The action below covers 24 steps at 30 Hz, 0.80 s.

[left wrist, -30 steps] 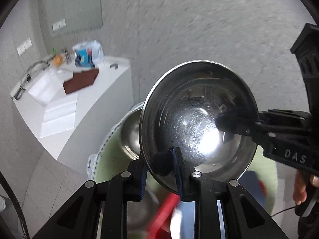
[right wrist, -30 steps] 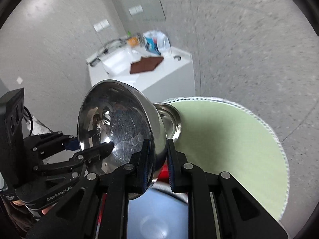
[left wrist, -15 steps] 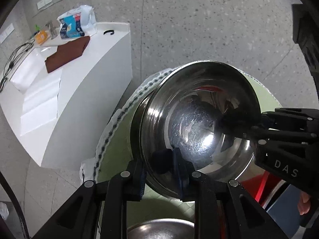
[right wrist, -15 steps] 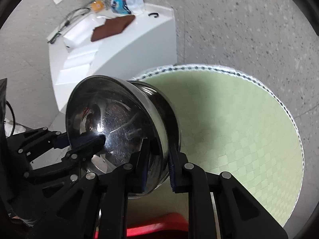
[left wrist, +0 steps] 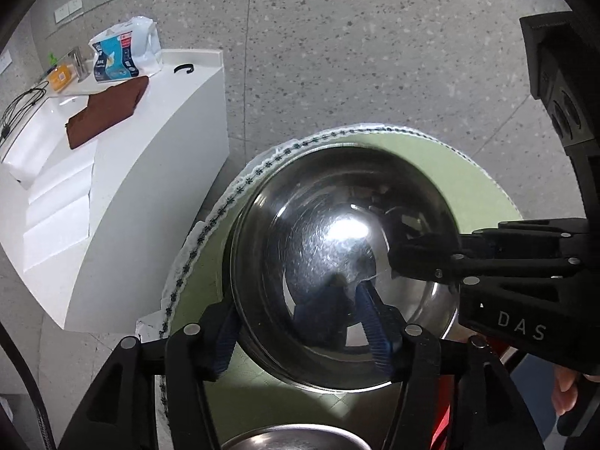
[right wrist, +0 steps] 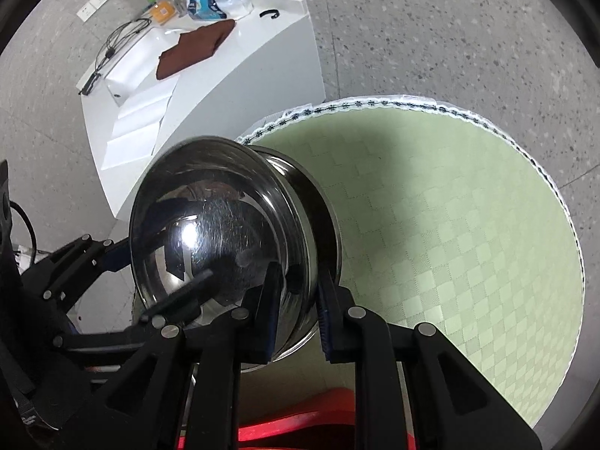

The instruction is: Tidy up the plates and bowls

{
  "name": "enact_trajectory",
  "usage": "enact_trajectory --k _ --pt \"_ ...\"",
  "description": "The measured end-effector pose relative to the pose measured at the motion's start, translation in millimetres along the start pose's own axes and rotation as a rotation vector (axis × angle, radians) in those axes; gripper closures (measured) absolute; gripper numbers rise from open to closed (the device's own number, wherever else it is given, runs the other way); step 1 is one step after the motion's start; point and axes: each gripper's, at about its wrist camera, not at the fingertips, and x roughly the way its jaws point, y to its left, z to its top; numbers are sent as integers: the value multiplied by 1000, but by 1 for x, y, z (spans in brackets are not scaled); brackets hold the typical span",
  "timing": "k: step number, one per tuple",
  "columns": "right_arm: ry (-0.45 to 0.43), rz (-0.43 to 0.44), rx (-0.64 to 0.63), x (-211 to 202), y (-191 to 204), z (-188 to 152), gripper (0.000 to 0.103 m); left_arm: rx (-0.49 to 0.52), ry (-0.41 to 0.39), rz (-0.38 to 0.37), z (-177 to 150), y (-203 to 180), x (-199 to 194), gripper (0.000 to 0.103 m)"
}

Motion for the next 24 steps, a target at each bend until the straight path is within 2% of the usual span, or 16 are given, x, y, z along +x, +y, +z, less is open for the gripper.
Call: enact_trajectory --k 6,11,15,17,20,24 --pt "-22 -1 11 -13 0 -2 79 -21 -11 -3 -3 1 -5 44" --pt "-49 4 13 -25 -1 -7 76 -42 -49 -13 -9 0 -22 34" --pt "-94 -45 -16 -43 4 -18 75 -69 -100 2 -25 6 -50 33" --pt "-118 -63 -50 -54 12 -27 75 -81 -144 39 -39 9 -69 28" --pt "-113 -42 -149 -62 37 -45 68 -111 -213 120 -70 19 -97 25" --pt "-36 8 -262 -42 74 -68 67 -186 -215 209 -119 35 -112 24"
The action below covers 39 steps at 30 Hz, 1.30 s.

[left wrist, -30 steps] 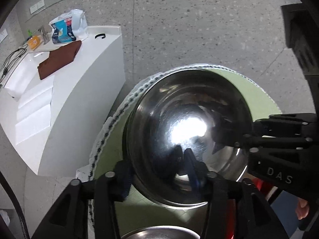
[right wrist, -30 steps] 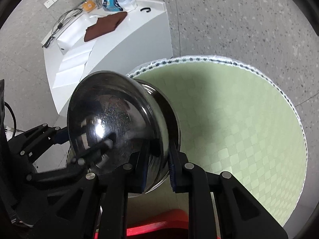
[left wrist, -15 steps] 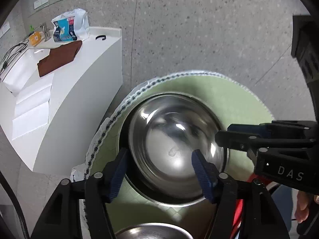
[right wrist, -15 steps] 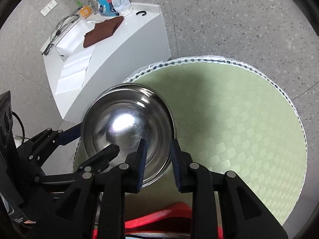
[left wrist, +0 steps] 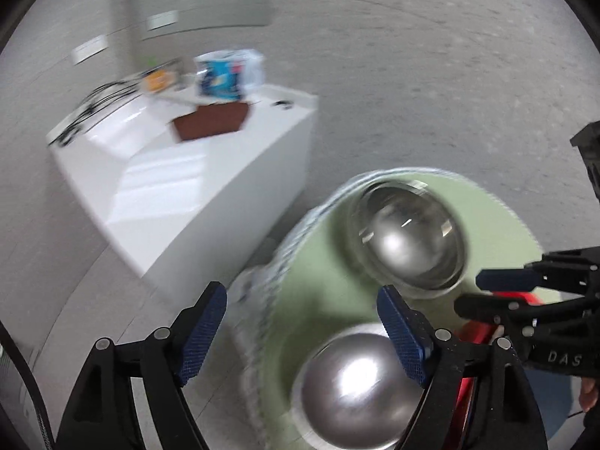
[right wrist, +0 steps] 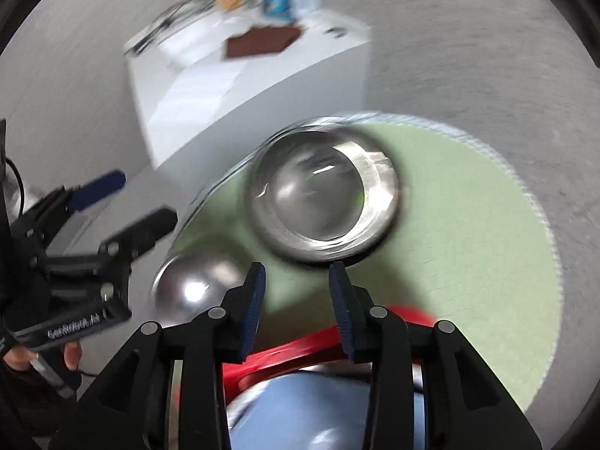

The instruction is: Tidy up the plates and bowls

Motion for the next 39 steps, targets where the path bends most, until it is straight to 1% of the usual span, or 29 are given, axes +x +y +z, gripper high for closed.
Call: enact_trajectory --k 3,6,7,8,9,11,12,13,14,15,16,19,21,22,23,24,25,27,30,31,34,39 --pt "61 -12 -47 26 20 -6 67 -34 45 14 -28 11 3 24" --pt "109 -28 -70 48 28 -12 67 -70 112 -4 -49 12 14 29" --pt "120 -40 -76 54 30 -13 67 -73 127 -17 -56 10 18 33" --pt "126 -62 -95 61 34 -15 67 -71 146 -14 -61 7 22 40" --pt "128 -77 -109 65 37 -15 67 -69 162 -18 -61 8 26 43" --pt "132 -111 -127 69 43 -17 67 -68 184 -39 -66 6 31 56" --pt "135 -122 -140 71 46 -18 67 -66 192 -48 -64 4 34 60" --pt "137 -139 -157 74 49 -19 67 -65 198 -55 -65 2 36 66" --pt "137 -149 -164 76 49 -21 67 -64 201 -63 -65 4 37 69" --pt "133 -180 -179 78 51 -22 67 -62 205 -68 -62 6 41 71" --pt "134 -197 -187 80 53 -23 66 -61 210 -77 -62 7 43 75" --pt "136 -213 -204 82 56 -24 65 -59 202 -100 -63 12 44 76" --pt "138 -220 -215 83 57 -23 70 -59 198 -109 -64 14 46 78" --pt "139 -203 -213 83 57 -22 77 -62 195 -120 -65 16 46 79" --pt "146 -184 -214 82 57 -22 84 -67 192 -131 -67 18 46 82" --pt "150 -172 -216 83 58 -22 84 -72 190 -147 -68 20 47 85" --pt "144 -175 -219 82 59 -22 85 -76 190 -161 -69 21 46 92" --pt "129 -165 -221 78 62 -23 87 -77 190 -158 -69 23 44 92" --pt "100 -145 -214 63 66 -25 91 -94 162 -172 -62 27 30 93" --pt "87 -138 -215 59 67 -27 93 -97 144 -181 -57 28 23 93" --pt "38 -102 -206 36 65 -20 93 -77 90 -173 -37 25 2 93" --pt "-58 -86 -156 -9 49 1 95 -26 4 -199 10 7 -20 93"
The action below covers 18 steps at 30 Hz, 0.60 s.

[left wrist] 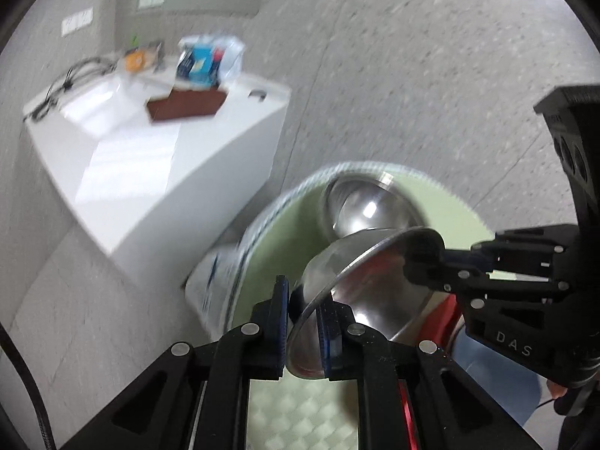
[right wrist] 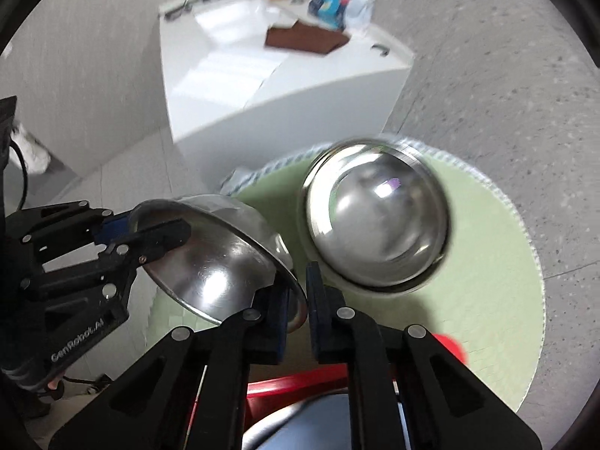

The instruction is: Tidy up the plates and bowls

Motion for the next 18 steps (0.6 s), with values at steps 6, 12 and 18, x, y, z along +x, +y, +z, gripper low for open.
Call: enact_trajectory --k 6,12,18 --pt "-51 -6 107 -21 -56 20 95 82 23 -36 48 -33 27 93" --pt "-4 -11 219 5 -107 30 95 110 106 -27 75 -48 86 92" --pt "36 -17 246 33 -123 36 94 107 140 -9 90 -47 129 91"
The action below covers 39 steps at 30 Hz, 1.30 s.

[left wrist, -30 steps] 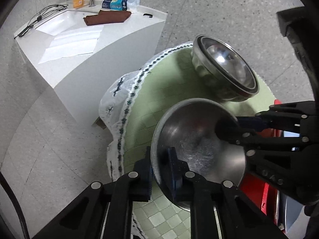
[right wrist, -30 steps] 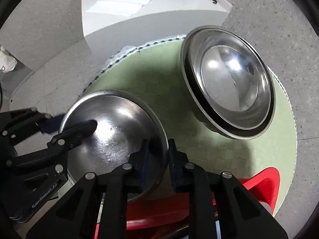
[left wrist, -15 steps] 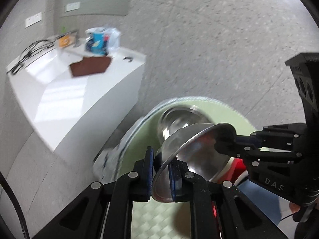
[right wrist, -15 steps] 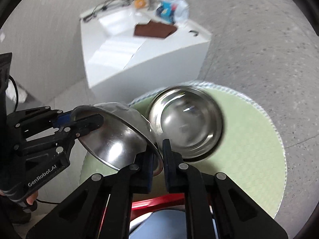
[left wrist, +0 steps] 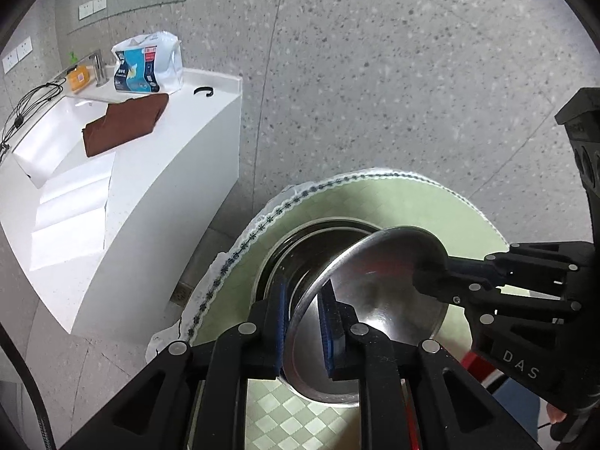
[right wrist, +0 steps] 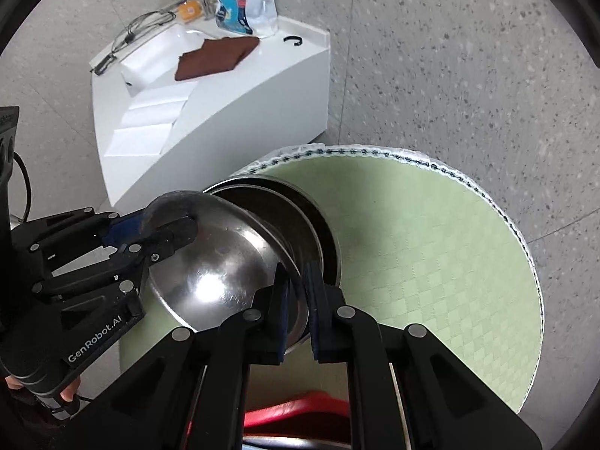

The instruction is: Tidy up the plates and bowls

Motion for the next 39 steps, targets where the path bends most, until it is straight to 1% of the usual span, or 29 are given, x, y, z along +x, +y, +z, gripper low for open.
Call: enact_trajectory --k 7,13,15,18,20,21,22,23,24,25,26,27,29,31,33,34,35,36,38,39 --pt "-7 -13 18 17 -6 2 92 -3 6 19 5 -9 28 91" --pt "-36 -27 35 25 -12 4 90 -8 16 16 1 -9 40 91" --pt "-44 -29 46 25 -15 4 90 -18 9 1 0 -6 42 87" --pt "-52 -24 50 26 -16 4 90 -17 5 -9 -1 -3 41 85" --pt "-57 -14 55 26 -17 3 89 -18 5 -30 -4 -1 39 73" --pt "-66 -9 66 24 -18 3 87 -27 -1 -47 -5 0 36 69" --pt "-72 -2 75 22 -20 2 81 -31 -10 -63 -7 1 32 62" --pt "-83 9 86 19 -22 1 73 -29 -16 -69 -9 2 28 57" --pt "-100 18 100 14 -25 0 69 -24 -30 -68 -12 2 22 54" --pt "-114 20 113 9 -29 -1 65 -18 -41 -67 -14 2 18 48" --pt "-120 19 119 7 -30 -2 64 -13 -59 -47 -15 1 13 36" --pt "-128 23 129 3 -33 -3 63 -13 -74 -33 -18 1 9 32" --pt "-137 32 153 -2 -38 -5 63 -14 -92 -28 -21 2 1 30" --pt "-138 35 172 -5 -43 -7 60 -44 -110 -14 -26 7 -8 29" --pt "-145 37 193 -9 -48 -10 56 -89 -143 27 -33 16 -22 21" --pt "-142 35 210 -10 -51 -12 51 -112 -155 46 -37 21 -27 16" --pt "-137 41 225 -11 -54 -13 45 -146 -174 64 -42 28 -33 14" --pt "-133 51 237 -11 -57 -14 43 -163 -181 76 -46 31 -37 13" --pt "-125 64 261 -11 -62 -17 40 -210 -194 118 -53 39 -41 10" --pt "-114 67 271 -9 -63 -18 40 -230 -189 115 -56 44 -41 8"
